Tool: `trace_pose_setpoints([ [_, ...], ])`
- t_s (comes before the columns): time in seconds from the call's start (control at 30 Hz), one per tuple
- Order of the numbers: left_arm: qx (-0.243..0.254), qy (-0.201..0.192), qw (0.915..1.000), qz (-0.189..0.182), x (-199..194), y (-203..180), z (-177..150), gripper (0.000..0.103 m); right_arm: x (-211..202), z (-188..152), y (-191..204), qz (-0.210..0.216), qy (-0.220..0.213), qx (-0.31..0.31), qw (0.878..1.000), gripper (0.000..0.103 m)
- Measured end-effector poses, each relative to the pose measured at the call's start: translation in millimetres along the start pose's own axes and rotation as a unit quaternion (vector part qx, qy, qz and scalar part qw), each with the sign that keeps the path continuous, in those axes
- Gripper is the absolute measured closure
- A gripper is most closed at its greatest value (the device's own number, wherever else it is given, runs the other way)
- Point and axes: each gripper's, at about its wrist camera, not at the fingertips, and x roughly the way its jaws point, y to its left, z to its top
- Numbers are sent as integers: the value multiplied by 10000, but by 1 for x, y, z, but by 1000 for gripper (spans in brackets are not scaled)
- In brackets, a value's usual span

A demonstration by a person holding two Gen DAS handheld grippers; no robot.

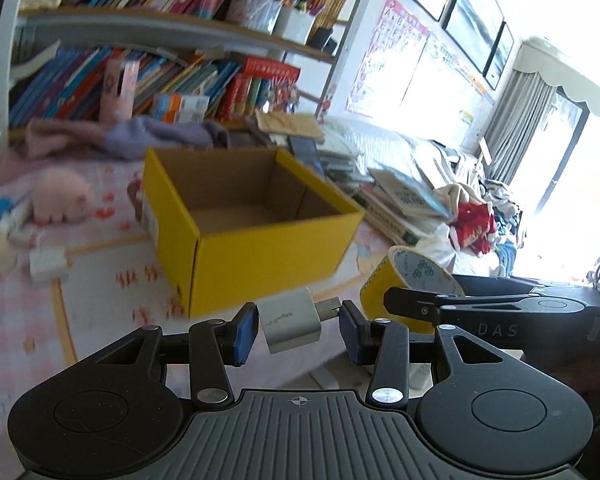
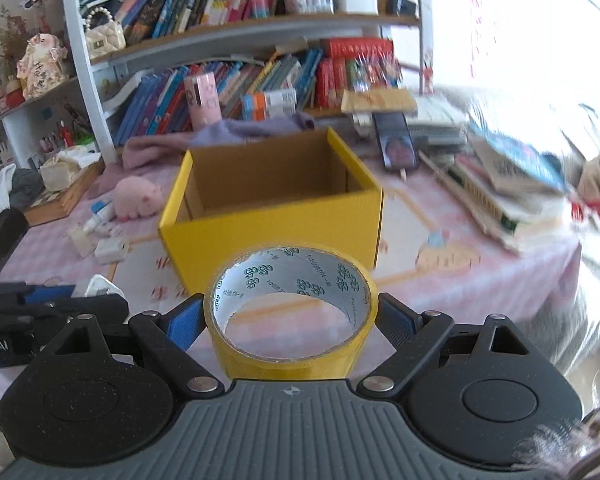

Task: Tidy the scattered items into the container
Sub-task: 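Carry the plug in the left tool and tape in the right over the yellow box, then open the left tool to drop the plug while the right releases the tape into the box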

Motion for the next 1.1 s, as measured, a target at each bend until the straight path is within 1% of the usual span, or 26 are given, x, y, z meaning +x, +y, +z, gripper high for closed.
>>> trace_pose_setpoints([
  [0.13,179,-216,9996,-19,13,-3,26,60,13,26,-8,65,-323,-297,9990,14],
  [0.27,237,-371,9990,68,32,-2,51,60,34,56,-19,214,-569,-465,9971,14],
  [0.43,201,-514,9979,327,56,1,79,60,65,88,-30,501,-642,-691,9943,14],
  [0.5,189,-503,9975,451,66,2,86,60,79,97,-33,626,-627,-857,9924,14],
  [0.7,91,-268,9966,773,104,7,99,60,128,117,-35,979,-426,-1401,9844,14],
  [0.8,107,-111,9950,985,126,13,107,60,155,123,-32,1165,-257,-1715,9779,14],
  [0.87,175,-66,9939,1086,139,15,114,60,171,123,-27,1272,-156,-2020,9710,14],
  [0.97,205,65,9921,1239,158,22,121,60,193,120,-18,1436,45,-2539,9565,14],
  [1.03,261,254,9895,1396,174,28,123,60,207,117,-13,1557,253,-2809,9467,14],
  [1.1,298,463,9870,1508,189,34,123,60,220,115,-12,1669,498,-2932,9401,14],
])
